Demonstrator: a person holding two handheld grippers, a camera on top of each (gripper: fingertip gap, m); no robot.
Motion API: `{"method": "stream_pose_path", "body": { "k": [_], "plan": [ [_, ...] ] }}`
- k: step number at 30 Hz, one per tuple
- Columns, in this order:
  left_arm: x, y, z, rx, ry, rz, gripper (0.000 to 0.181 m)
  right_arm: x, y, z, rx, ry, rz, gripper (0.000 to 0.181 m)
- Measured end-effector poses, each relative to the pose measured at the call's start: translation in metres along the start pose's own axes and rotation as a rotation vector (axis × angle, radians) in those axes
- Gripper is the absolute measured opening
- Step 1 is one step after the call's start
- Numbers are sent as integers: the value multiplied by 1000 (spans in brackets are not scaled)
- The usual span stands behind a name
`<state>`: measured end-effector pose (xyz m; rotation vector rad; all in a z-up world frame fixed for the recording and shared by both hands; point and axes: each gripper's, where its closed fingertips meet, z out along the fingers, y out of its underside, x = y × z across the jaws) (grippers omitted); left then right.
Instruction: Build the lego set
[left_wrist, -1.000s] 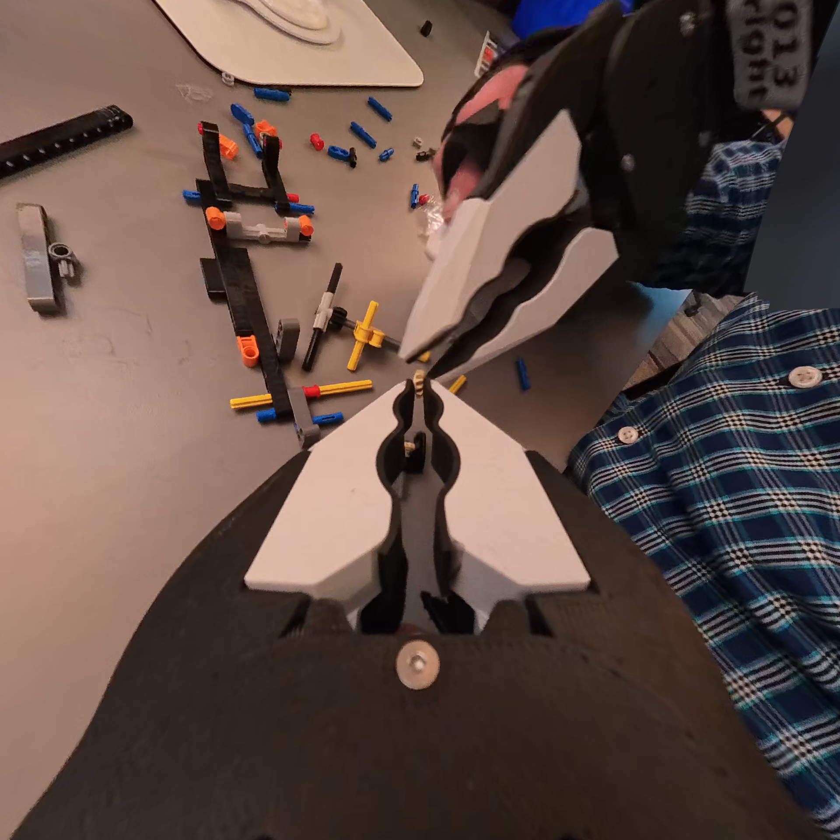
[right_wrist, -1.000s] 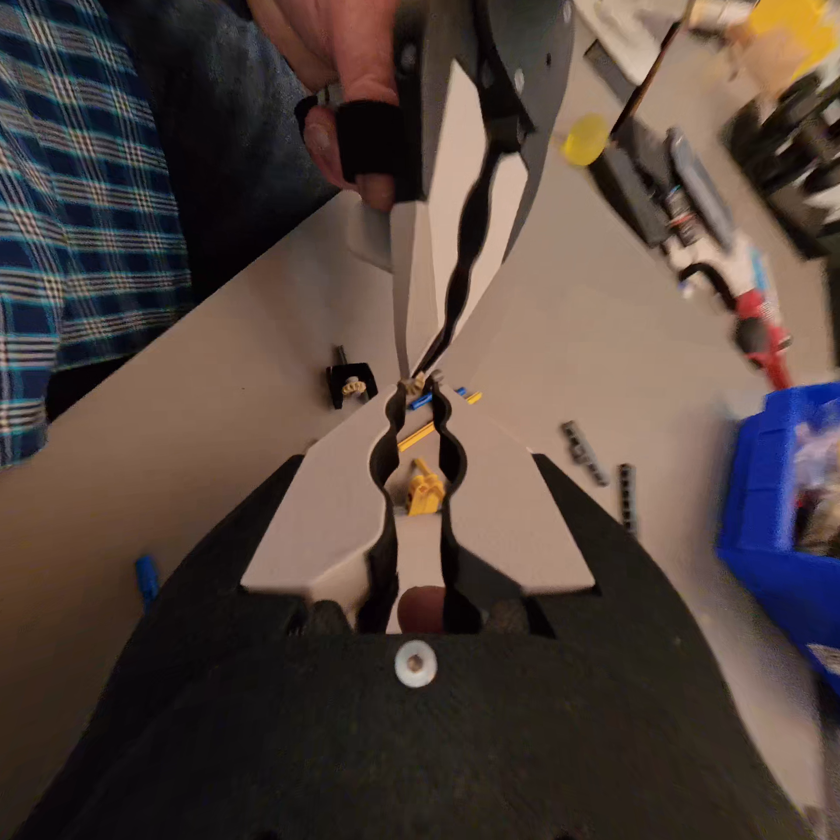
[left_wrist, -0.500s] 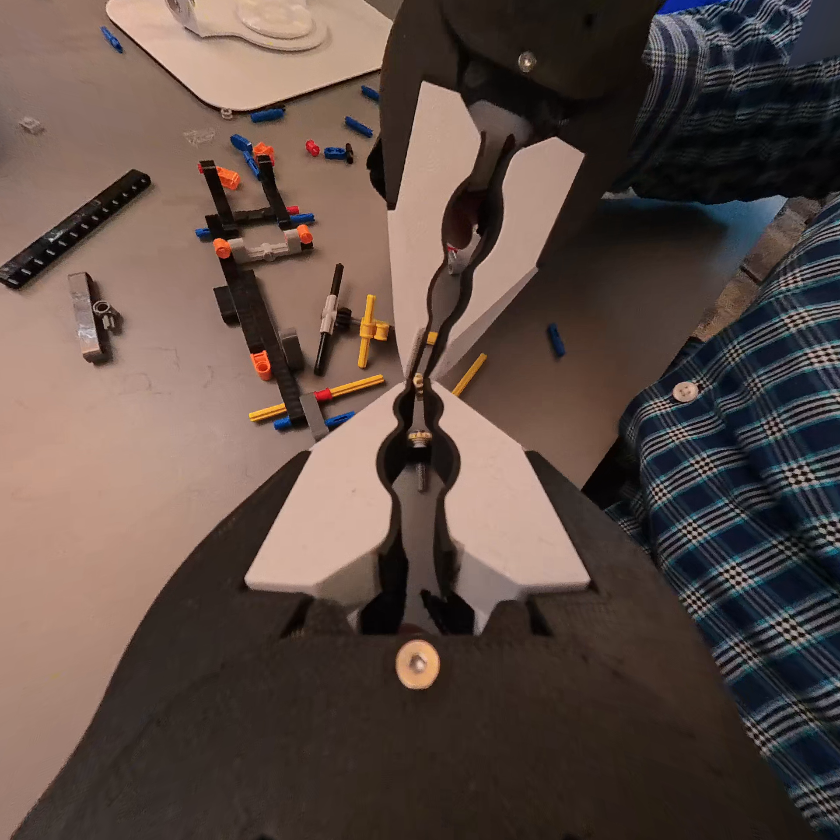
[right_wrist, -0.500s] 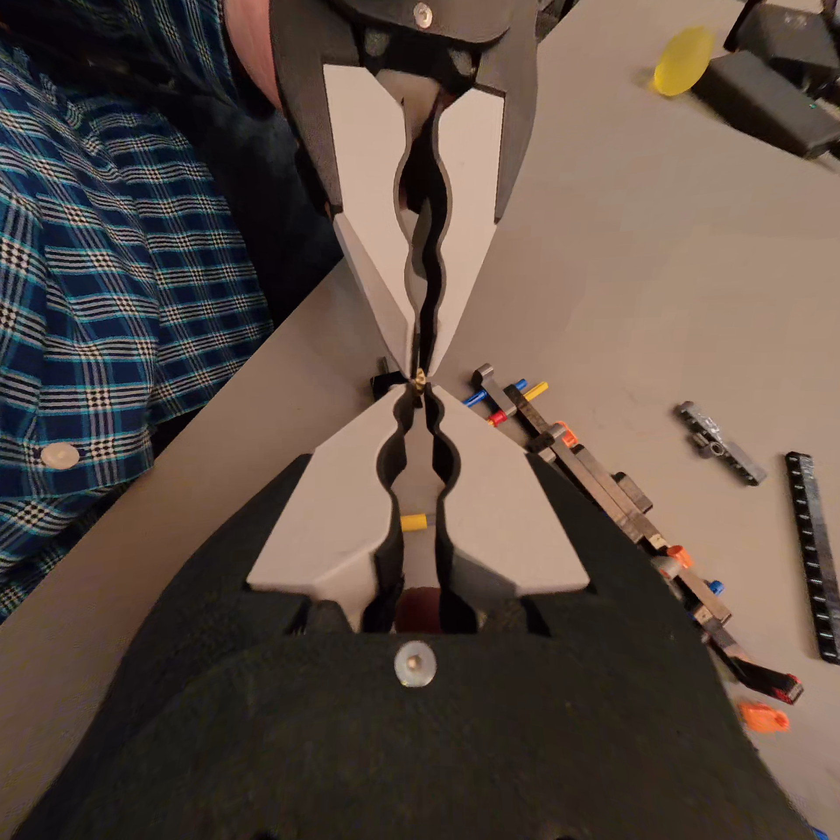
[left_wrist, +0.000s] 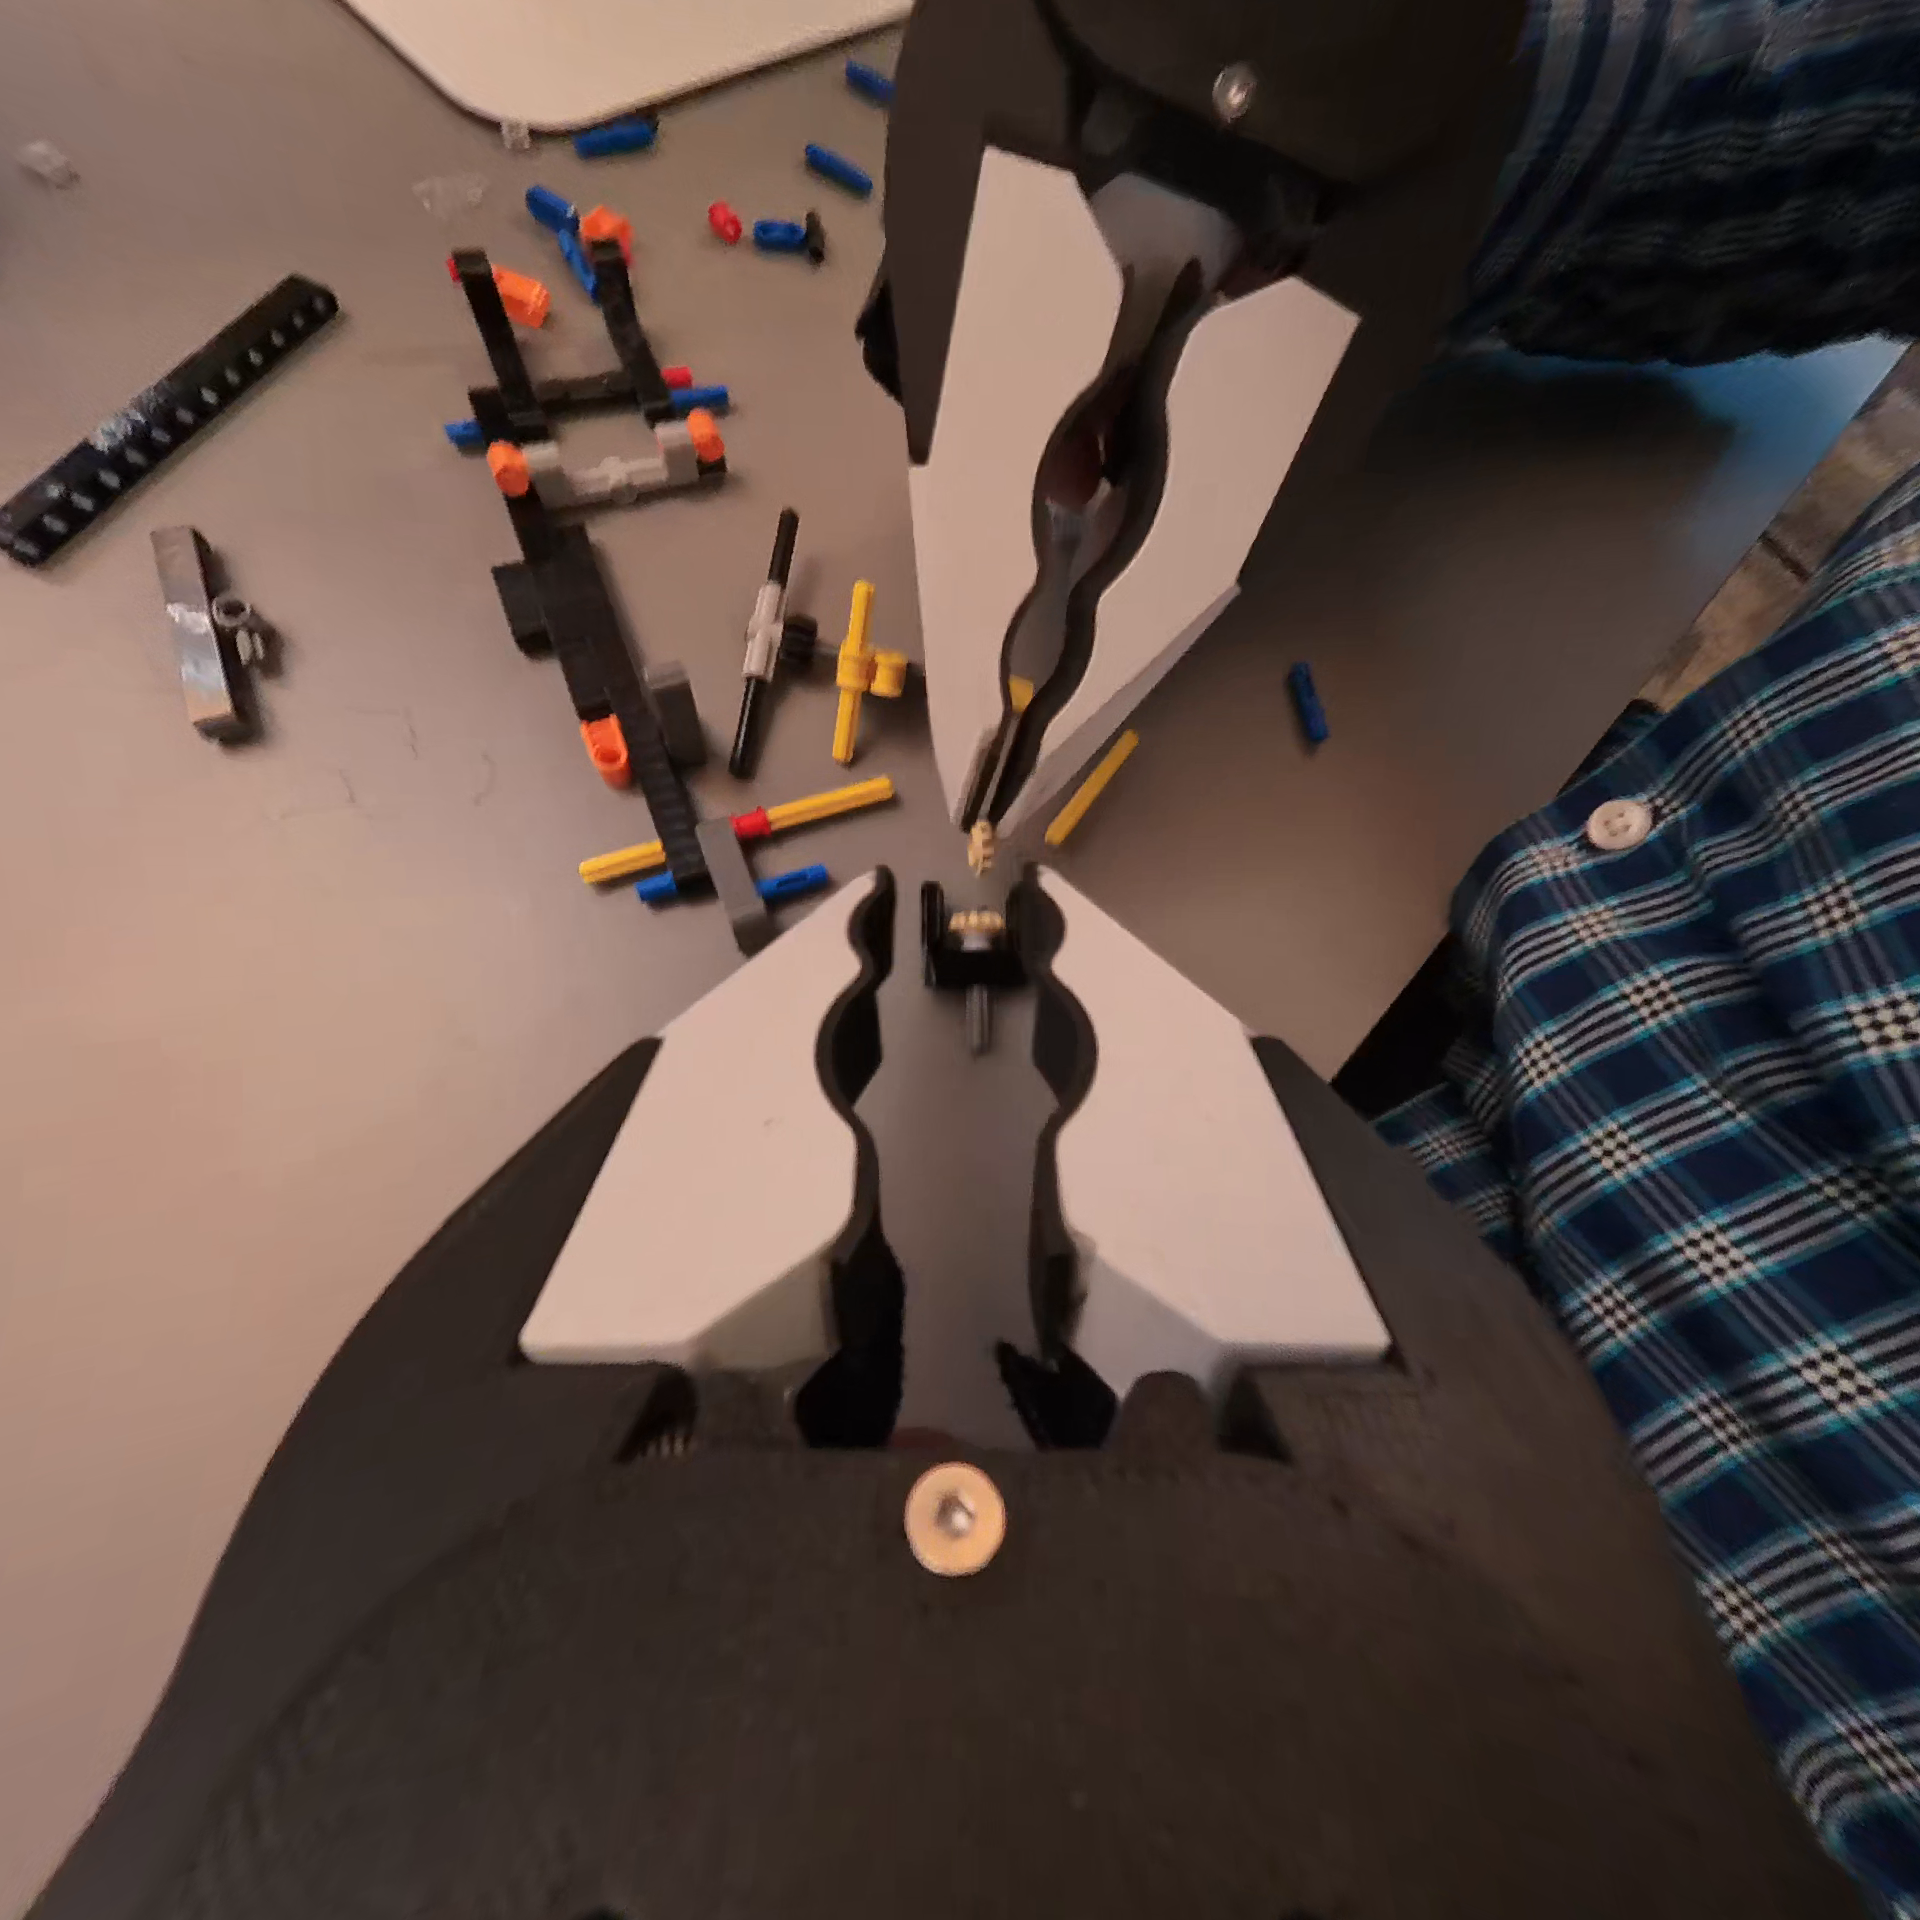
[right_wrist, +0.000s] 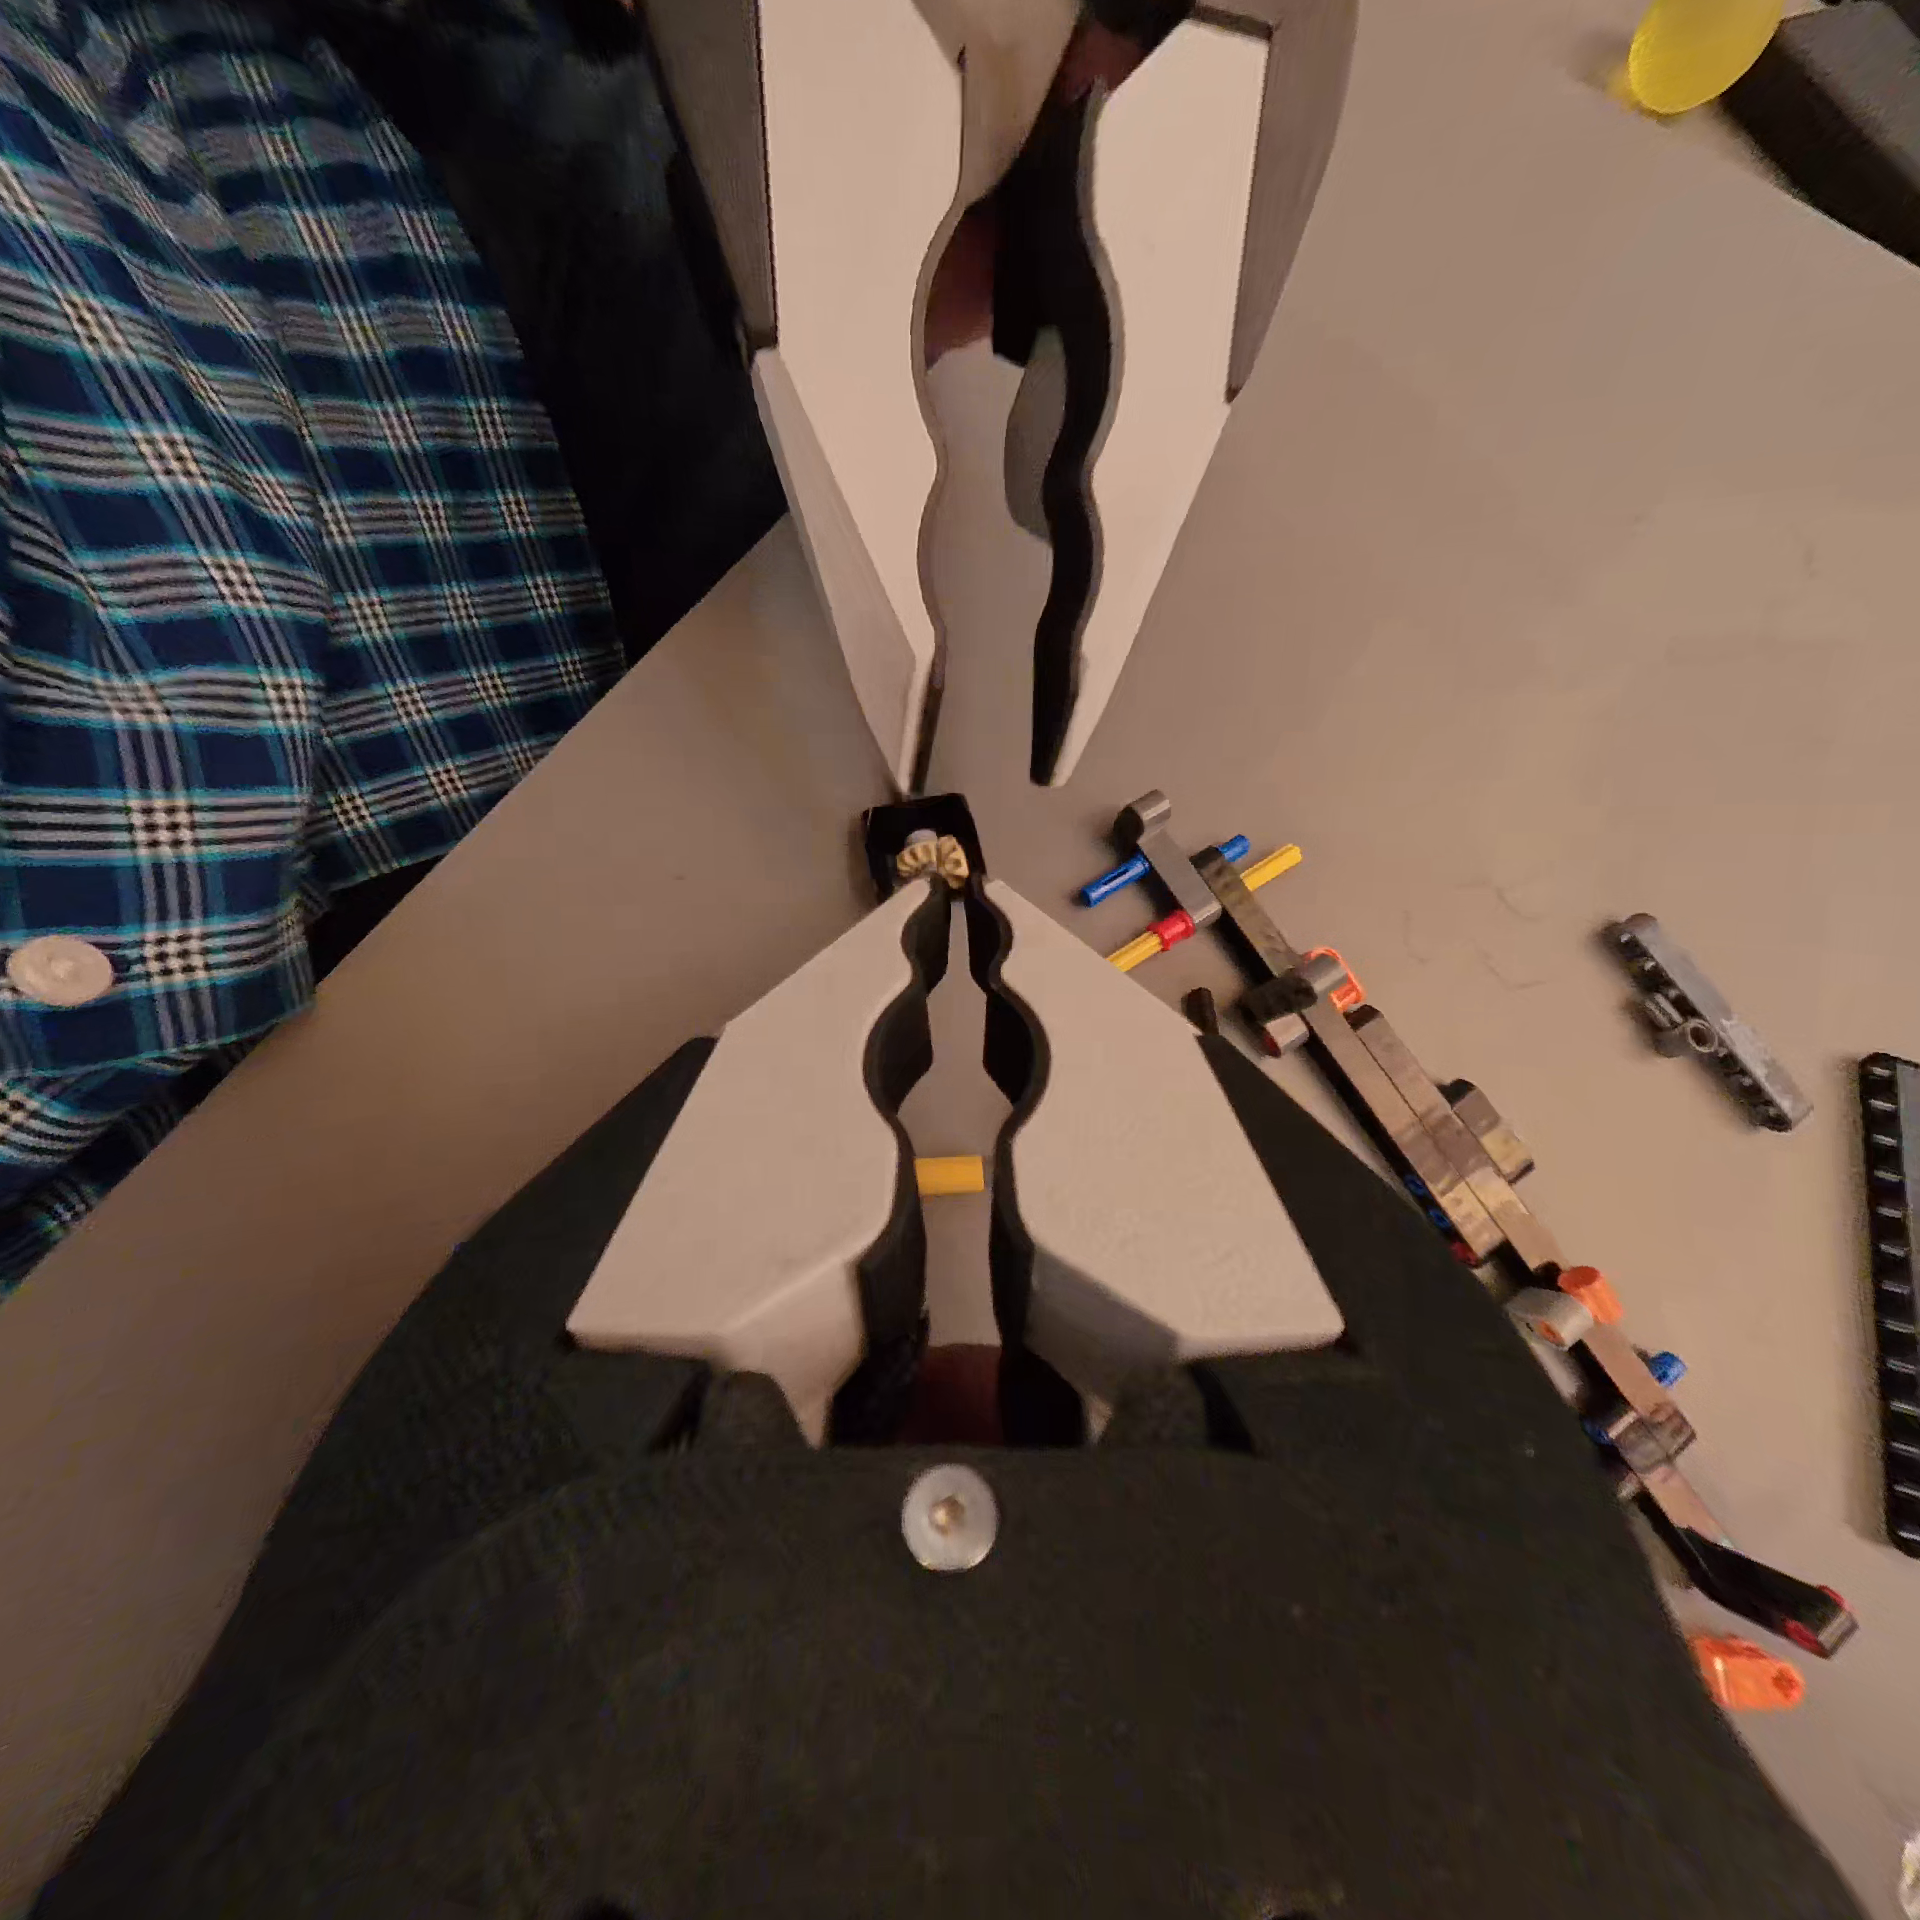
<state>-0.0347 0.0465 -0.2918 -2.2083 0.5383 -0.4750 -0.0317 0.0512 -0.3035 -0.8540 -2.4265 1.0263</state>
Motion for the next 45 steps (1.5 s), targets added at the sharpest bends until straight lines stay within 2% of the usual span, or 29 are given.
{"method": "stream_pose_path", "body": {
  "k": [1,4,13,45],
  "plan": [
    [-1,5,1,-30,-8,7,24,0,2,2,-17,9,-19,1],
    [0,19,5,-113,-24,42,27,1,7,7,-52,34,-59,1],
    [1,29,14,-168,-37,65,26,3,10,11,-66,76,-86,1],
    [5,25,19,-128,-15,28,22,5,11,15,-49,85,5,5]
  ]
}}
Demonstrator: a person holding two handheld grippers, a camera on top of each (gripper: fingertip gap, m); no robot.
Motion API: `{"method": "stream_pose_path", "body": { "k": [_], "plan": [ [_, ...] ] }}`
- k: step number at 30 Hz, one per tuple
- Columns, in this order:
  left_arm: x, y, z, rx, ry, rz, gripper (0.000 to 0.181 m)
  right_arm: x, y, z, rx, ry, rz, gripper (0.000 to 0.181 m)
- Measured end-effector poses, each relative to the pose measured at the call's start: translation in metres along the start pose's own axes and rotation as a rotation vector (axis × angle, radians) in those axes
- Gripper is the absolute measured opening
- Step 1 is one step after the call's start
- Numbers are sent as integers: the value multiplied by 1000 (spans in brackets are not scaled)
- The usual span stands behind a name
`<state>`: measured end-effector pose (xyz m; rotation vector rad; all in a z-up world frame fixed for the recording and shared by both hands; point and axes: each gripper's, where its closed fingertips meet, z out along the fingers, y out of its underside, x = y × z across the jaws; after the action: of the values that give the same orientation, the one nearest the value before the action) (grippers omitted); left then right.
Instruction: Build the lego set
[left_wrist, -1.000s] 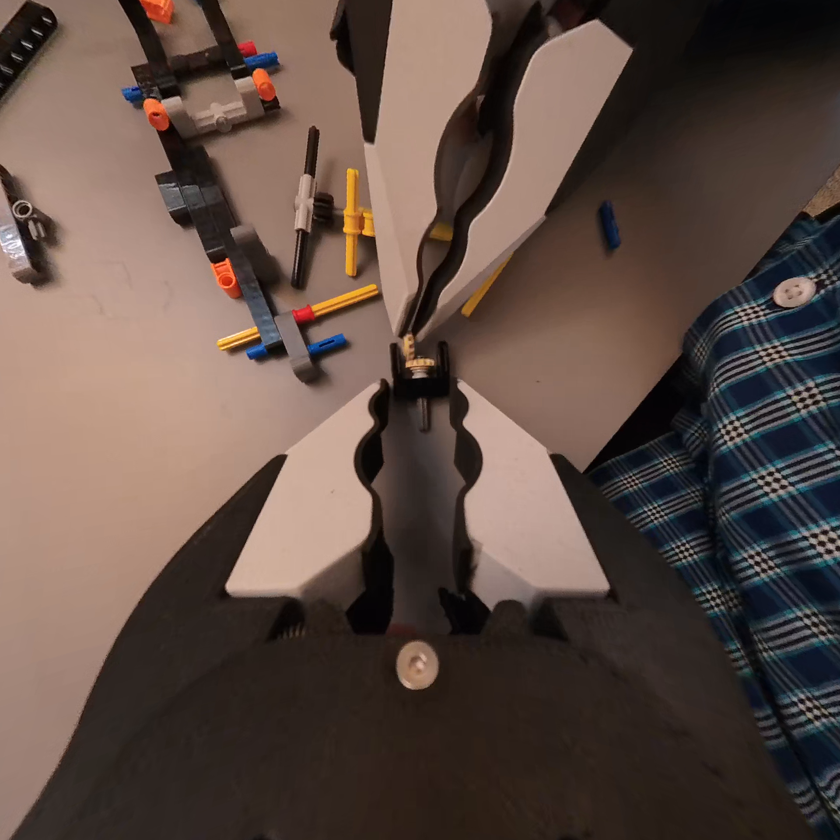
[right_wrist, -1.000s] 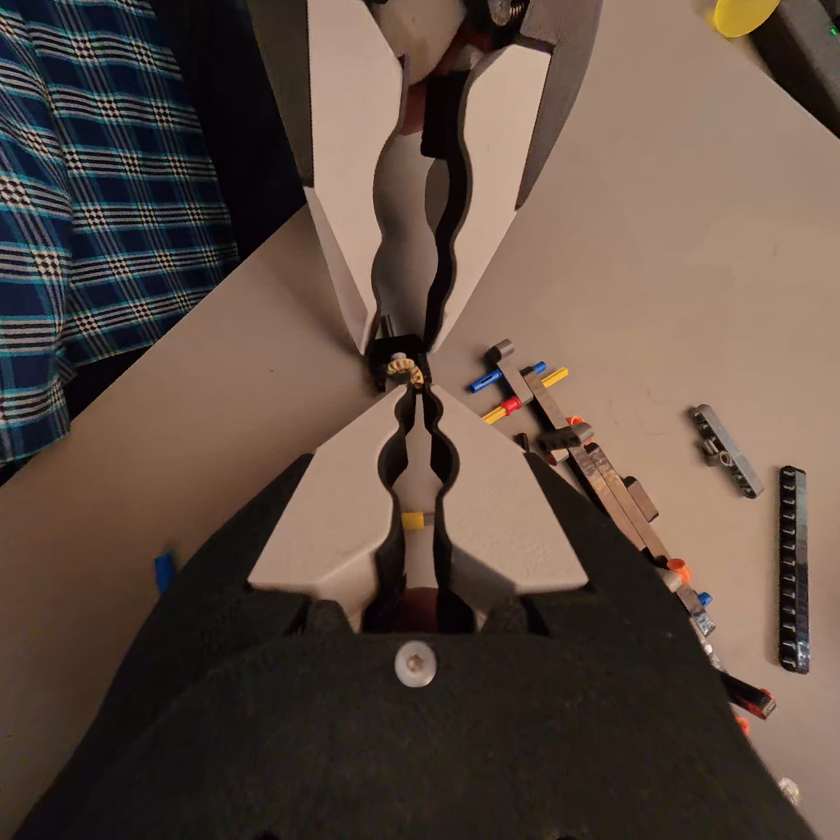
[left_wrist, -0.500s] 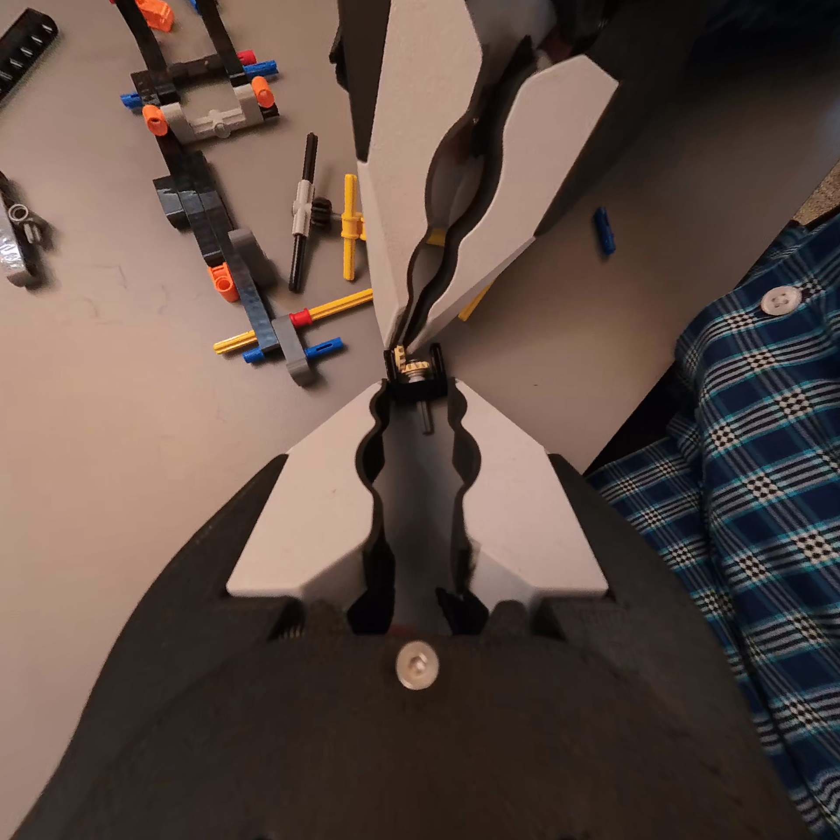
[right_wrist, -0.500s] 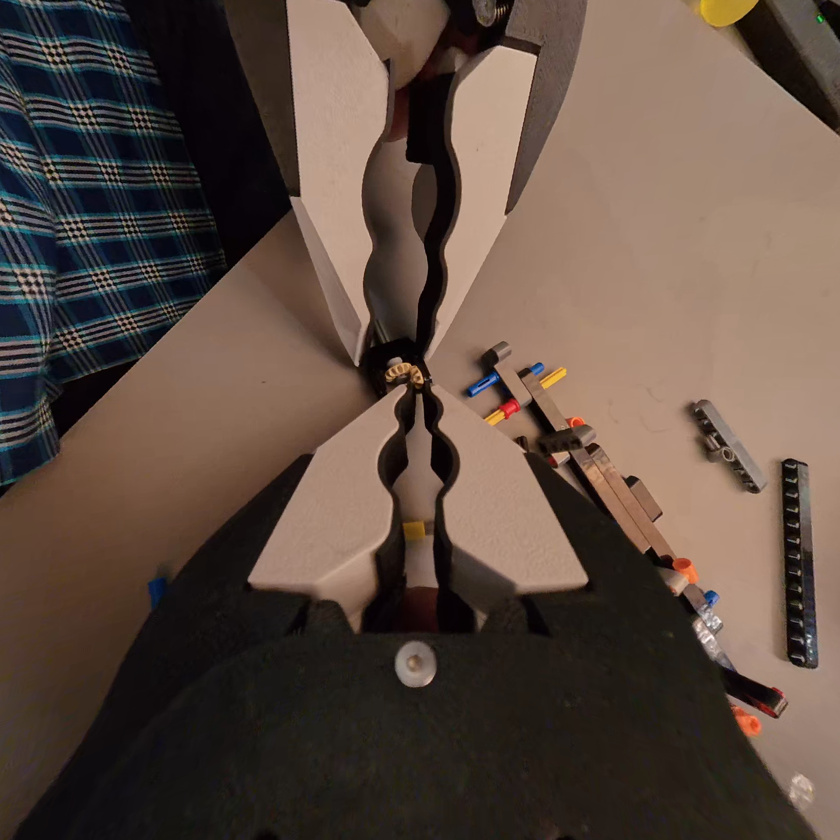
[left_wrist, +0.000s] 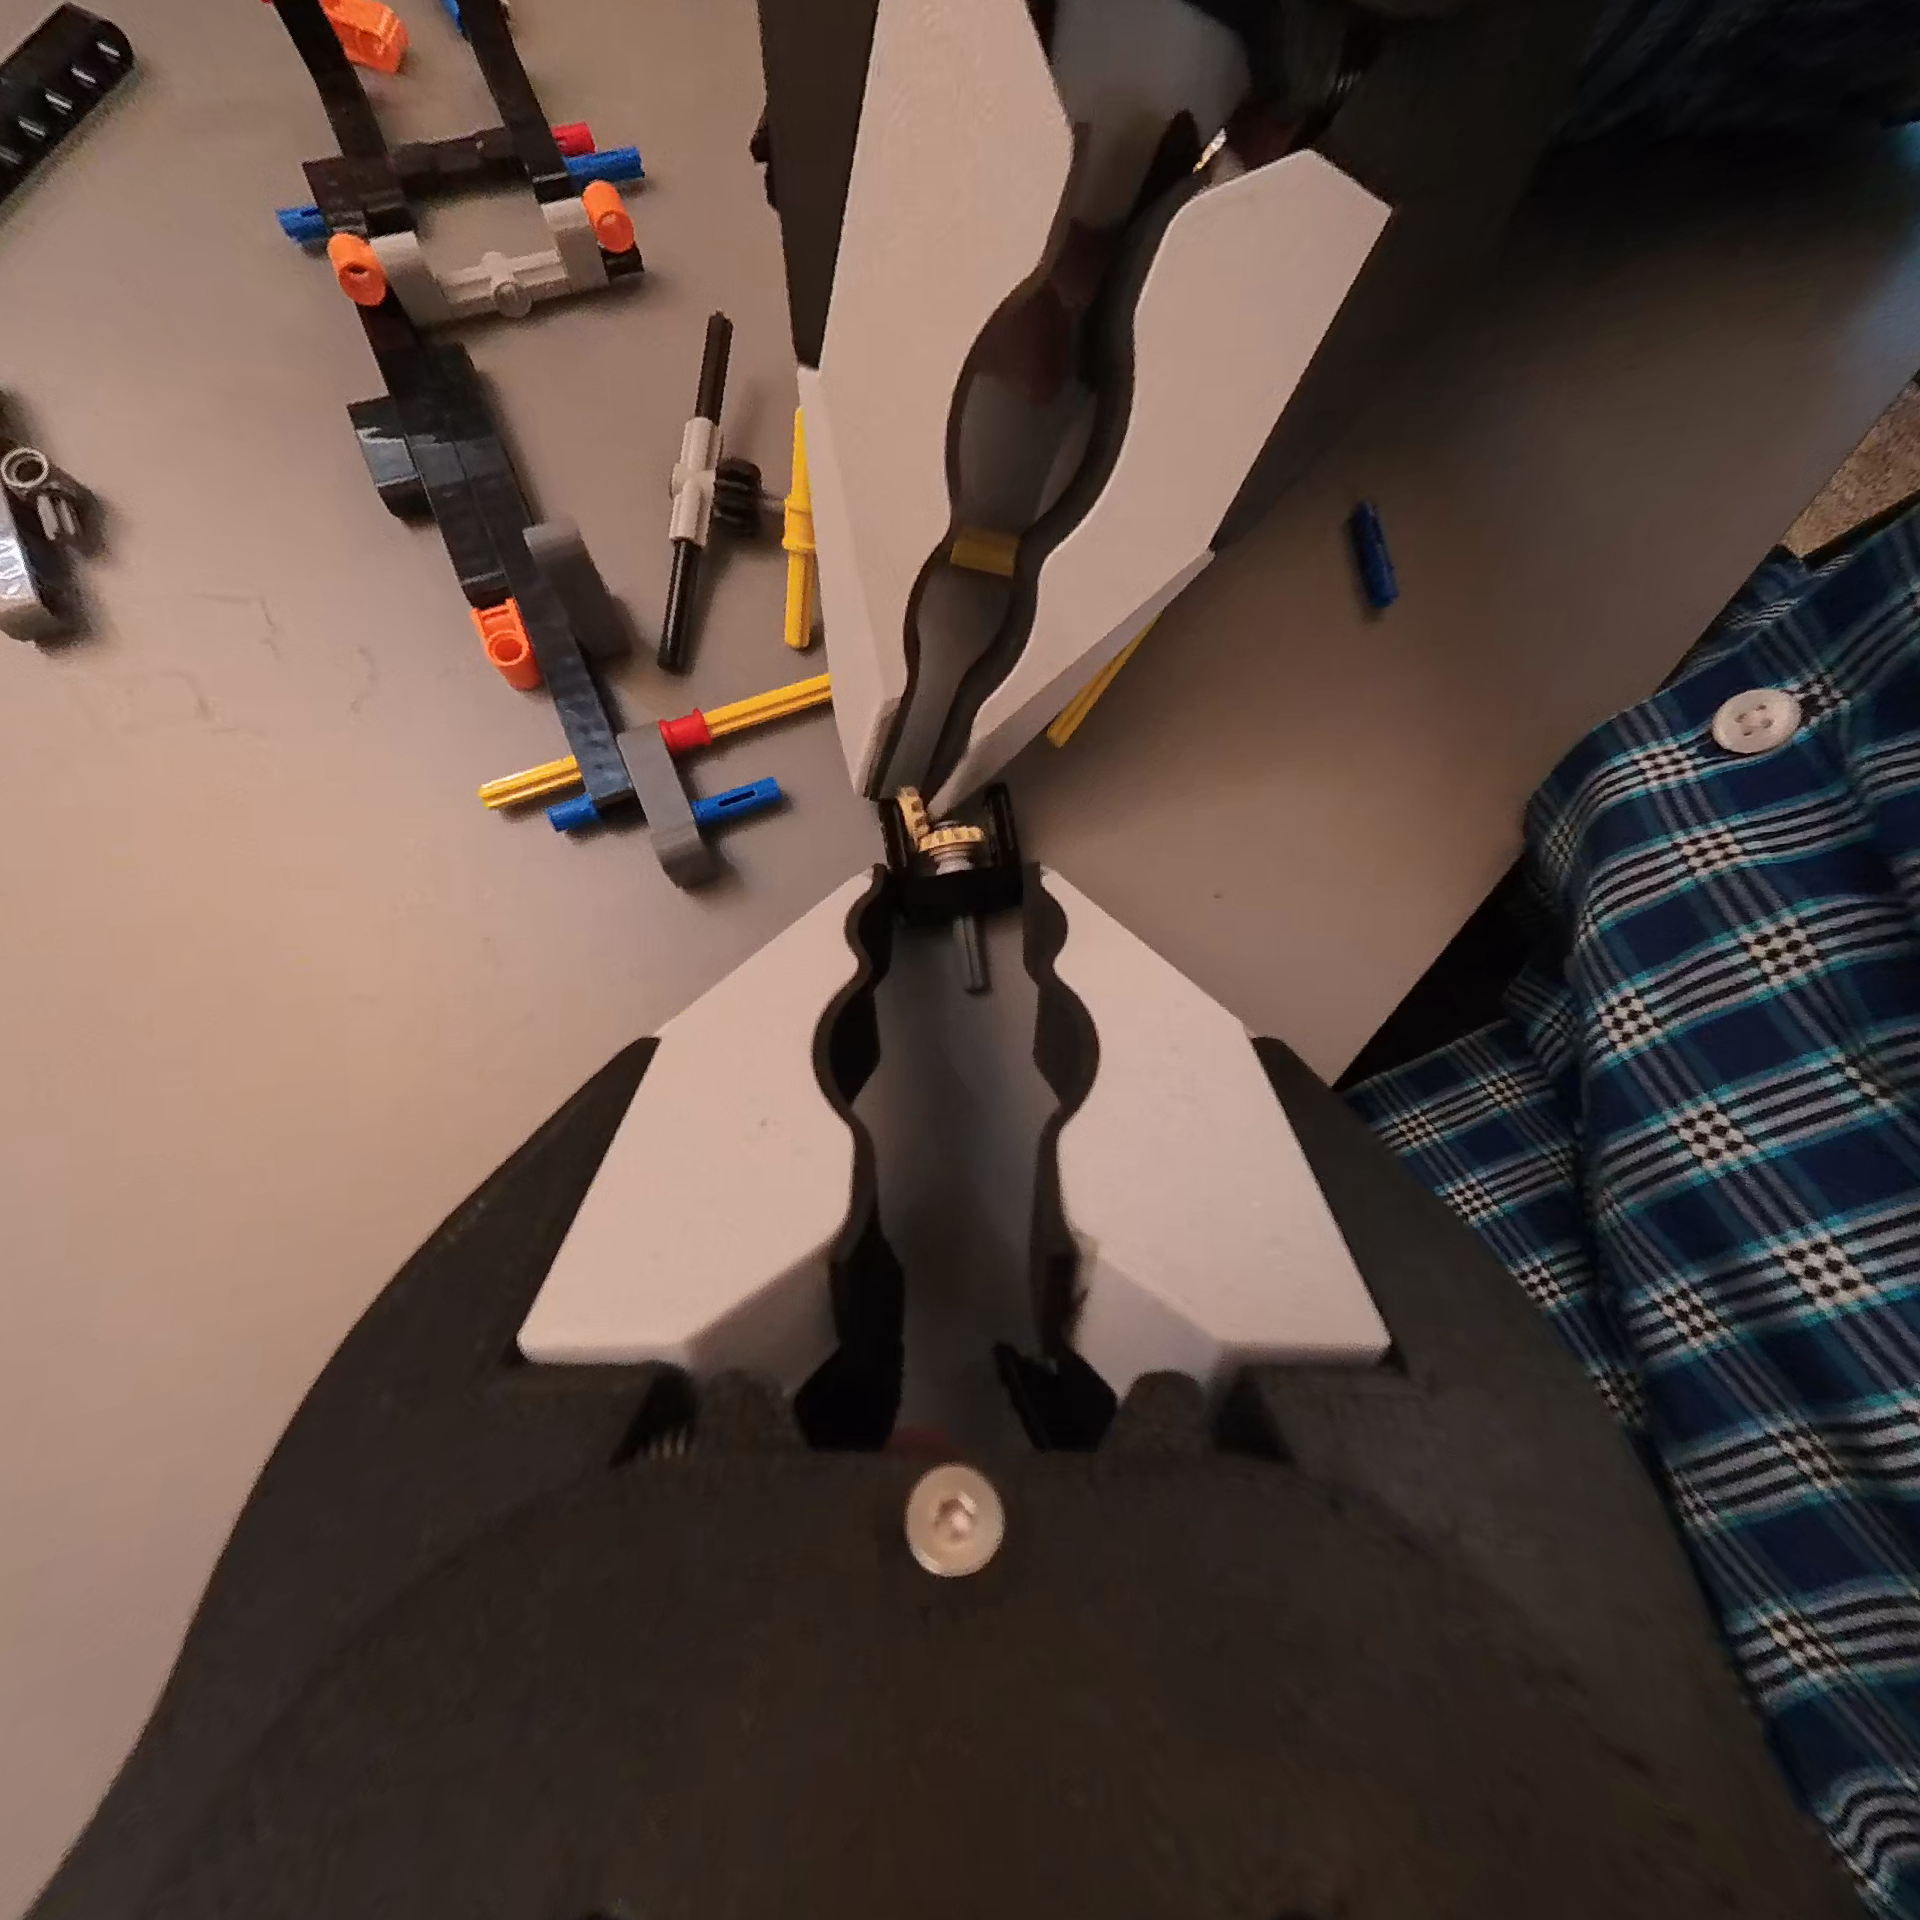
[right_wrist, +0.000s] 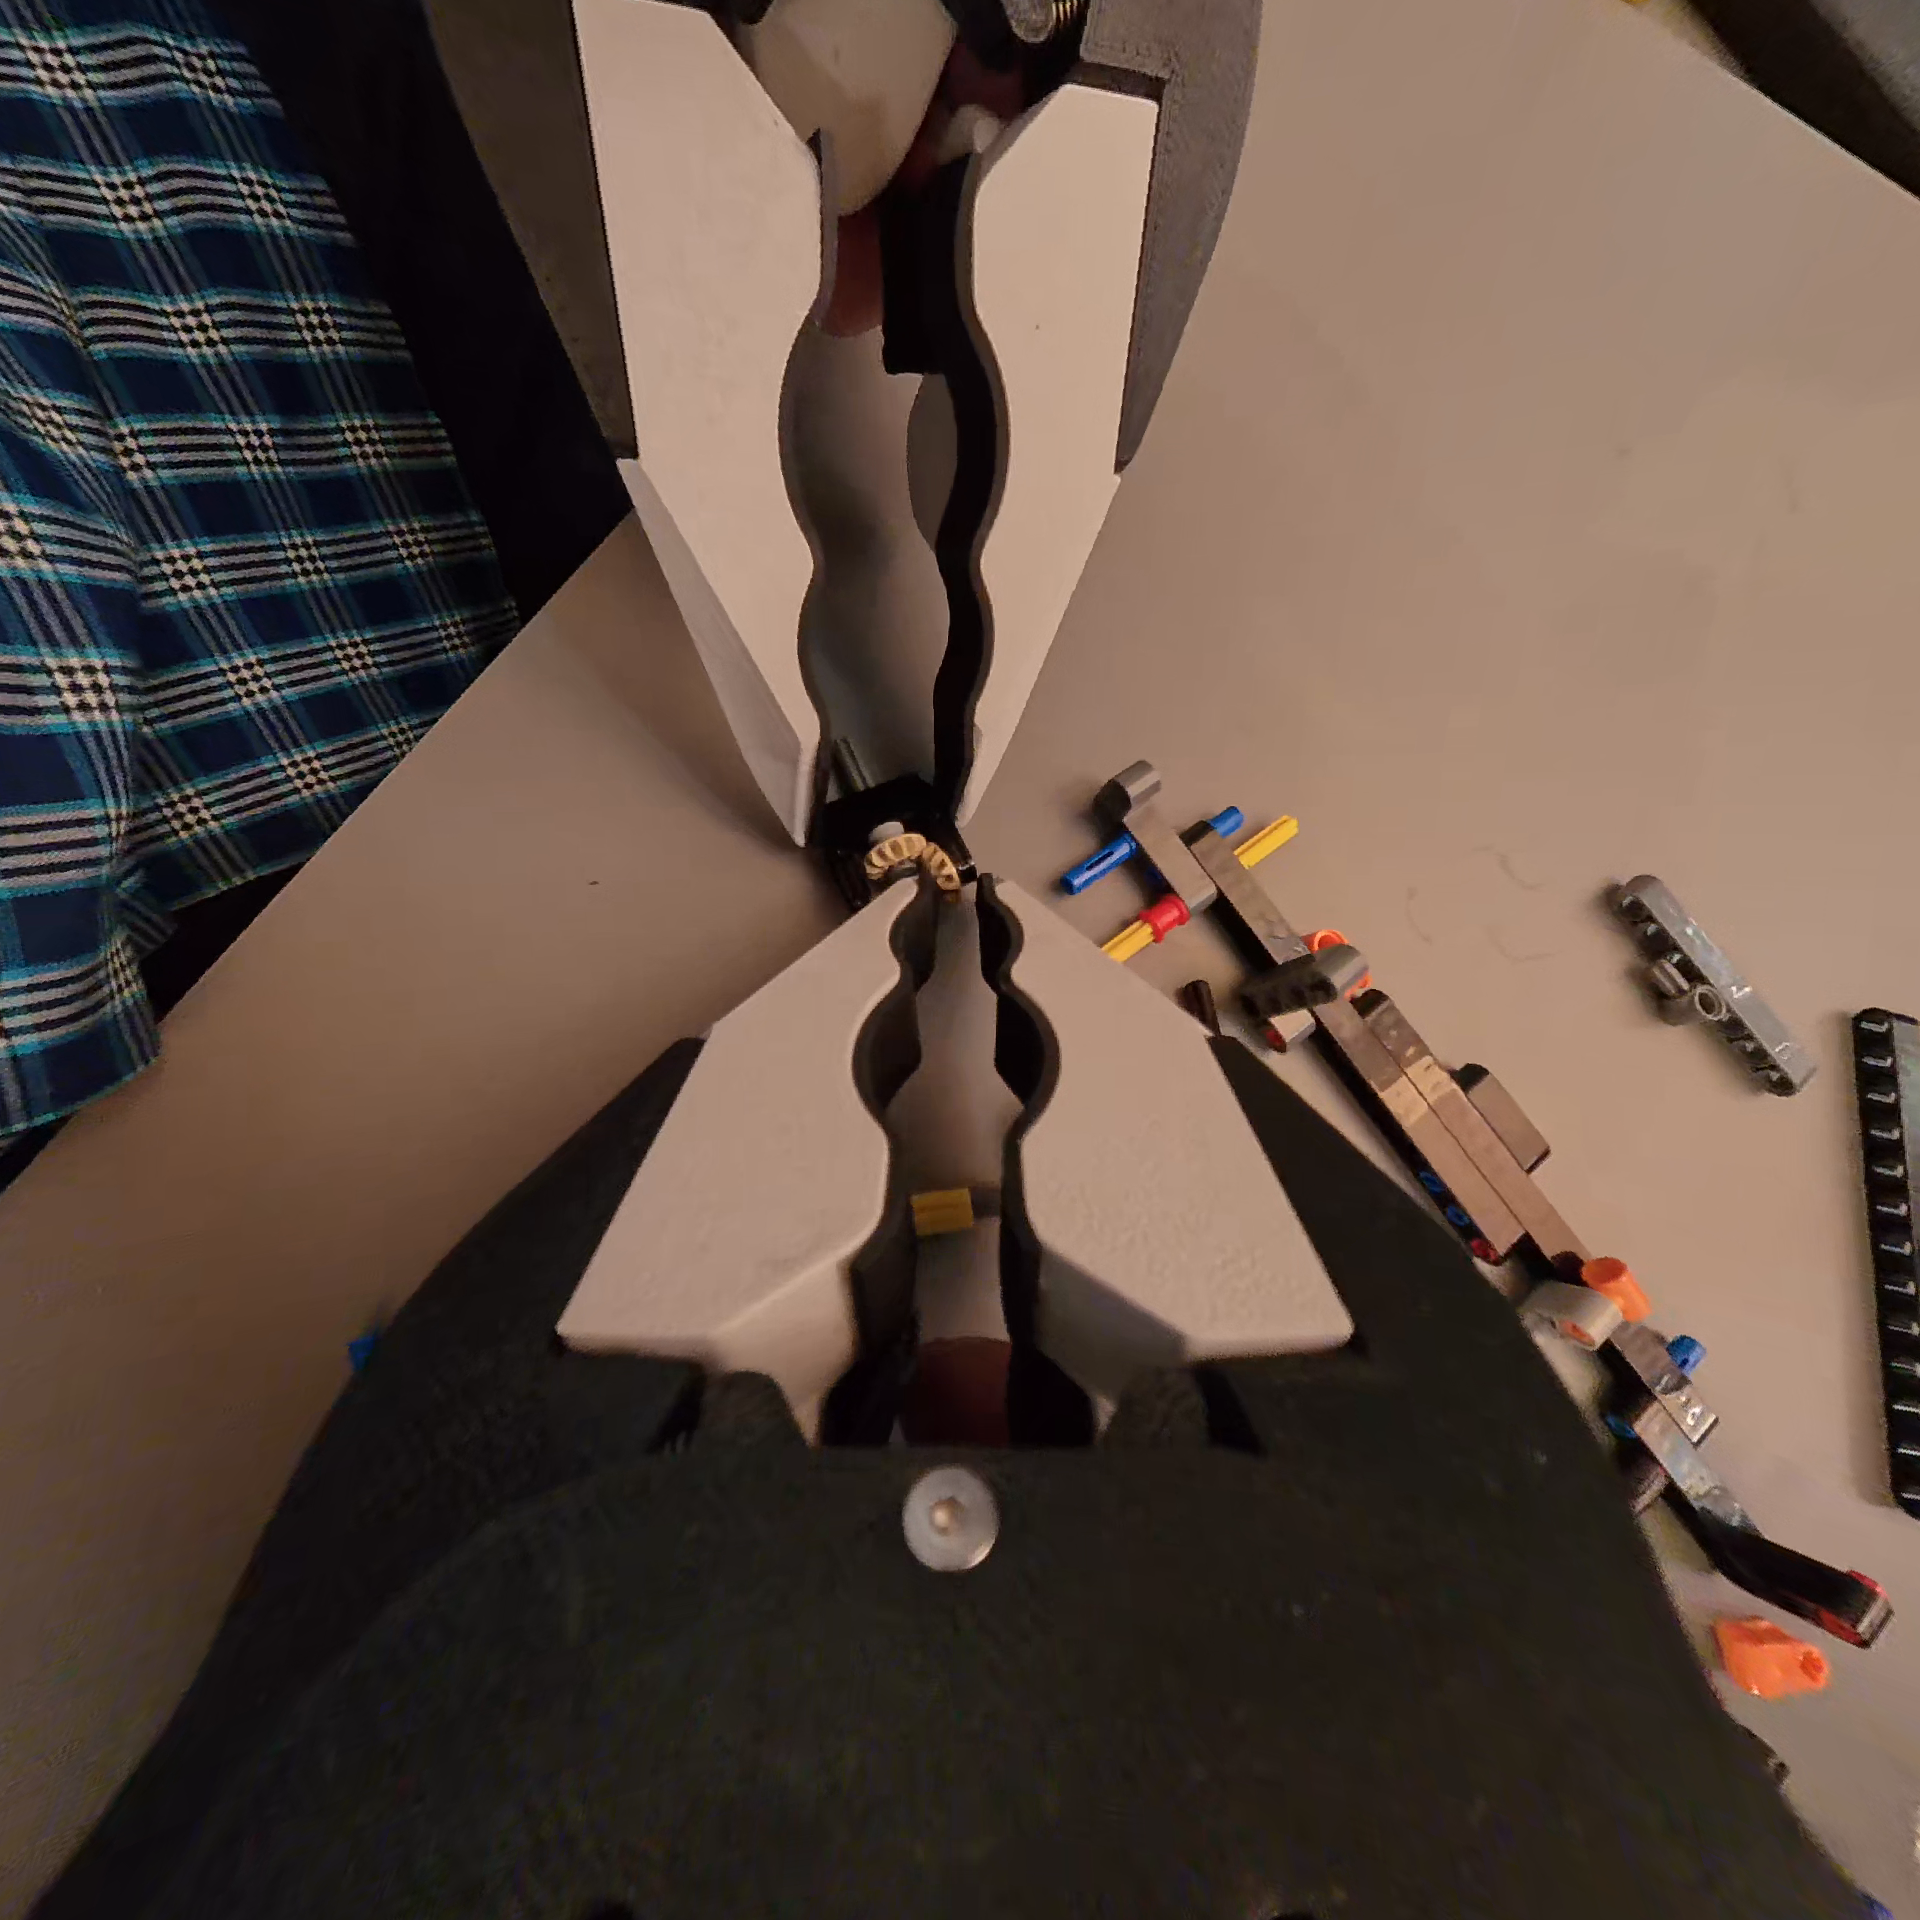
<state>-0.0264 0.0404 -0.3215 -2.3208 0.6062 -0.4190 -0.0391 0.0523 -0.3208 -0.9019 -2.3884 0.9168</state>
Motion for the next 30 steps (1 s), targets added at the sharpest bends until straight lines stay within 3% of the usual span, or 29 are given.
{"method": "stream_pose_path", "body": {
  "k": [30],
  "plan": [
    [3,-1,-1,7,0,-17,22,-4,-2,-6,19,-89,67,6]
  ]
}}
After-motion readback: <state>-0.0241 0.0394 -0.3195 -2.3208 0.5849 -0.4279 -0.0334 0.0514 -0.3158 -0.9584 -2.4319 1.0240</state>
